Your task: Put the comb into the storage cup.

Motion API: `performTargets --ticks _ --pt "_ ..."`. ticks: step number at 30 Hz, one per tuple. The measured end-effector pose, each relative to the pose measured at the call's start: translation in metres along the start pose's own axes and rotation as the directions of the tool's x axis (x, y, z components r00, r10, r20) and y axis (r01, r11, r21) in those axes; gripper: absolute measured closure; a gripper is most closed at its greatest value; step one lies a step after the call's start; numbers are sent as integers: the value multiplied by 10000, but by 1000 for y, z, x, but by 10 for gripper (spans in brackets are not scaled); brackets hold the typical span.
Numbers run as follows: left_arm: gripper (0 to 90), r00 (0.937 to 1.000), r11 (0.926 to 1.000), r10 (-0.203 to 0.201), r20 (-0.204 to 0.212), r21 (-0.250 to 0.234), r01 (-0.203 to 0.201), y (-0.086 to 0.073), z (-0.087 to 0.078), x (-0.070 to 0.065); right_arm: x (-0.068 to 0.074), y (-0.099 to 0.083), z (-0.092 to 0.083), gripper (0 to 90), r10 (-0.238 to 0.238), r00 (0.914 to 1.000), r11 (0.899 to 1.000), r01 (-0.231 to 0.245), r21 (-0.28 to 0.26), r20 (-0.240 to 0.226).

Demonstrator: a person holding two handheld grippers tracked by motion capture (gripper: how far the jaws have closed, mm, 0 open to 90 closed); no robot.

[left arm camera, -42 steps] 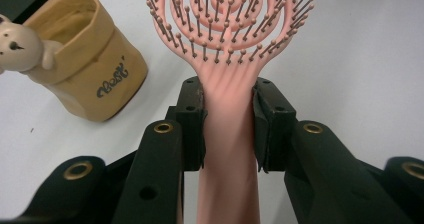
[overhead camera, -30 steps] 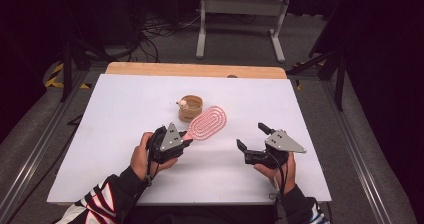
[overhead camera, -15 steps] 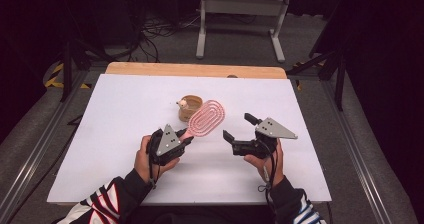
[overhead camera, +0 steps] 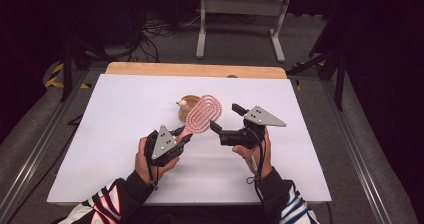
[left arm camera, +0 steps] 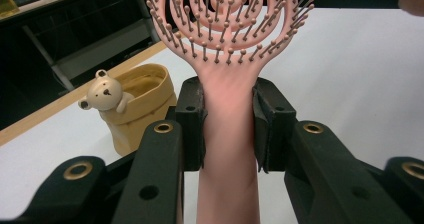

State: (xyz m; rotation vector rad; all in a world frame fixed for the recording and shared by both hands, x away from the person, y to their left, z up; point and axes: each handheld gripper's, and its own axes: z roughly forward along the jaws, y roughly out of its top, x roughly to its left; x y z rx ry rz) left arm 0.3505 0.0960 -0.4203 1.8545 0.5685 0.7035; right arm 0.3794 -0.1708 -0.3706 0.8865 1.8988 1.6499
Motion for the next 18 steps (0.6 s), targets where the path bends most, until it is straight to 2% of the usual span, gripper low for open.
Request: performTargets --ticks 6,11,13,18 --pt "699 9996 9994 -47 -283 -342 38 0 -3 1 7 2 11 53 288 9995 9995 -286 -160 108" --pt "699 9993 9990 -229 -292 -400 217 0 -3 1 12 3 18 54 555 9982 9982 -560 -218 -239" --pt "699 9994 9989 -184 -309 -448 170 0 -2 0 15 2 20 59 505 9982 9984 -513 -229 -335" --pt "699 9996 9986 -94 -262 -514 81 0 -1 -5 16 1 24 77 799 9950 9966 -810 -166 -591"
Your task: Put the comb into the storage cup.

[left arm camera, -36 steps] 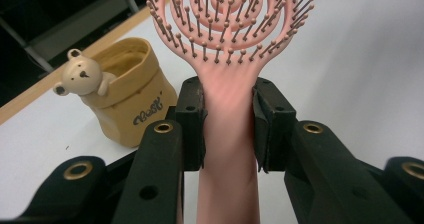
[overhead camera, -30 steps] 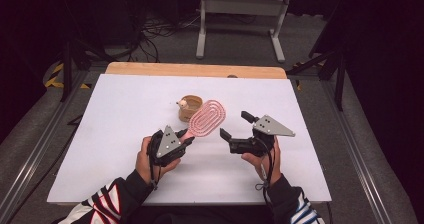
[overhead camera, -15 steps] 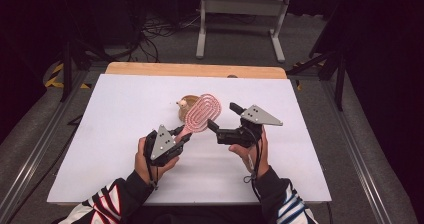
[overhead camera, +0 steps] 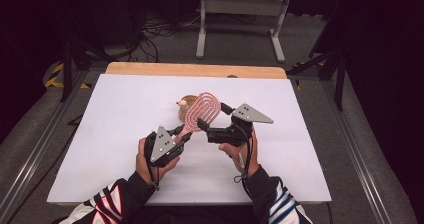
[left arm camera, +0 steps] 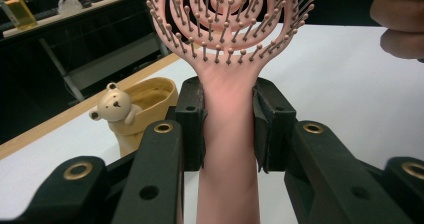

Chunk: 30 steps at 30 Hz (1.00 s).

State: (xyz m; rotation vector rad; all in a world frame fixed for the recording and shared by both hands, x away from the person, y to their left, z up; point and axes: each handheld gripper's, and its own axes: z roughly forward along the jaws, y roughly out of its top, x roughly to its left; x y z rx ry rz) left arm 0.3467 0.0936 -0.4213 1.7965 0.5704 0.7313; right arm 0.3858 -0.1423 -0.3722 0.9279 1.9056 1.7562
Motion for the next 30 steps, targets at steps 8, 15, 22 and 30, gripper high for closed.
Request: performTargets --ticks 8,15,22,30 --pt "699 9996 9996 230 168 137 -232 -2 3 -6 -9 0 -4 169 552 9984 9979 -556 -327 -131" --pt "699 9992 9990 307 275 307 -316 -4 8 -12 -10 -3 -6 318 871 9961 9949 -875 -494 -109" --pt "699 9986 9982 375 385 463 -392 -6 11 -14 -10 -7 -7 559 1911 9788 9784 -1959 -659 -734" --pt "698 9977 9960 551 392 688 -577 -9 16 -16 -4 -10 -14 629 2002 9763 9716 -2086 -1118 -821"
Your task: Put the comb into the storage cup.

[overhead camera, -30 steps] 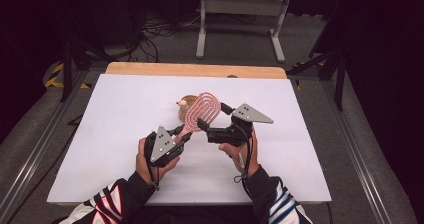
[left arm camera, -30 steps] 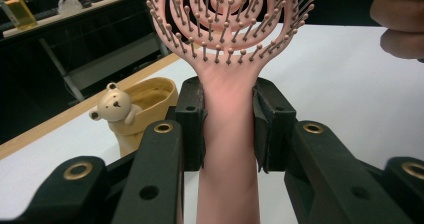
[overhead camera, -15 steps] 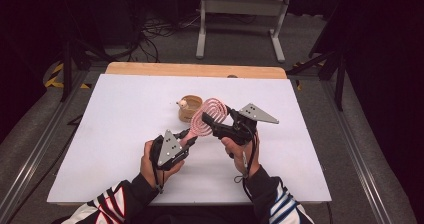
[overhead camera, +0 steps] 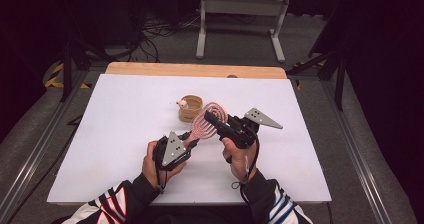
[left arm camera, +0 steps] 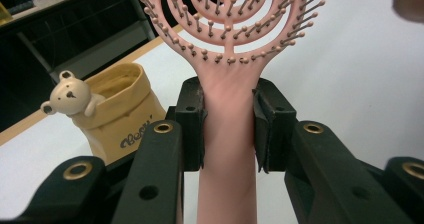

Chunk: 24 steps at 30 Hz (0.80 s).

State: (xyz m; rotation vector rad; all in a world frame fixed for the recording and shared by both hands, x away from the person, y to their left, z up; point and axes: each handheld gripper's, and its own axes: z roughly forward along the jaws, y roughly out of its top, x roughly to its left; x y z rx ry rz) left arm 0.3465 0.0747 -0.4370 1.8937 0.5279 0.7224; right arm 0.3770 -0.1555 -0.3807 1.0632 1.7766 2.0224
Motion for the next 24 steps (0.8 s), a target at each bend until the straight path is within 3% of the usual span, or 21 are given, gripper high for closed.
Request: performTargets --ticks 16,24 --pt "683 9995 9996 200 260 192 -205 -1 5 -3 18 0 -3 637 -1213 9925 9924 1210 204 140" --pt "610 9977 9991 225 640 332 -247 -2 8 -3 20 2 -5 641 -1592 9872 9871 1589 200 125"
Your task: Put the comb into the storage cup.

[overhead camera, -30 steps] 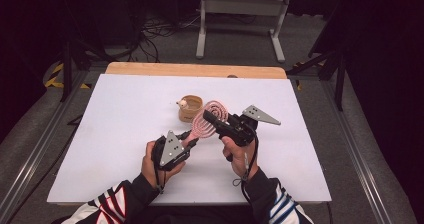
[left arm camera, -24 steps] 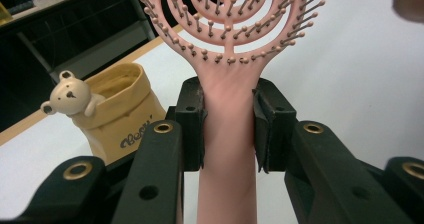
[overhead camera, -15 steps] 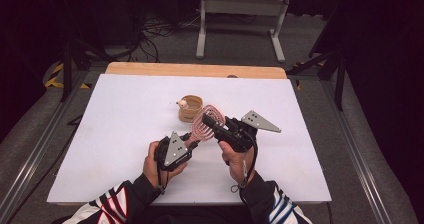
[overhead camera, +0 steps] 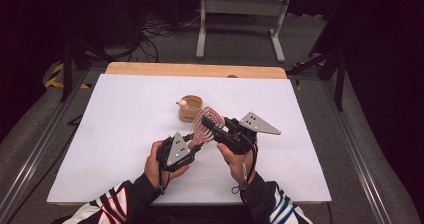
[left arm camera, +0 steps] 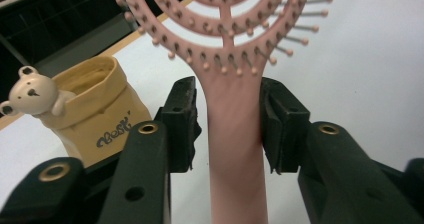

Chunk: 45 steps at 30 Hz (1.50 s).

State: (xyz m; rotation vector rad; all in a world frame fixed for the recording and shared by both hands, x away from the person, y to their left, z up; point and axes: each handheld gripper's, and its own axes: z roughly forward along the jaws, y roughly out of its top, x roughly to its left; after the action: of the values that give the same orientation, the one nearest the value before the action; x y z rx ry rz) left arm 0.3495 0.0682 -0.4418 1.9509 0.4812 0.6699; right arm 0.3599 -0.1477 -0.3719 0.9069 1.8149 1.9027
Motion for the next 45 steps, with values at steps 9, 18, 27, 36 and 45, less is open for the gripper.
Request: performTargets --ticks 9,18,27,36,45 --pt "509 9990 9998 -8 456 217 -2 -2 2 3 -2 6 -7 643 -313 9994 9993 316 -184 142" --pt "337 9945 10000 -37 1051 83 29 -3 -4 8 -6 12 -15 643 -651 9970 9971 666 -366 411" --pt "239 9897 9999 168 1424 -23 -167 -6 -14 17 -13 18 -25 643 -858 9937 9946 897 -517 721" --pt "169 9865 9992 268 1614 -352 -213 -10 -24 27 -17 21 -30 643 -1156 9885 9912 1212 -532 975" --pt "148 9875 9985 255 1555 -509 -177 -15 -34 35 -21 25 -35 644 -1164 9862 9899 1248 -667 1177"
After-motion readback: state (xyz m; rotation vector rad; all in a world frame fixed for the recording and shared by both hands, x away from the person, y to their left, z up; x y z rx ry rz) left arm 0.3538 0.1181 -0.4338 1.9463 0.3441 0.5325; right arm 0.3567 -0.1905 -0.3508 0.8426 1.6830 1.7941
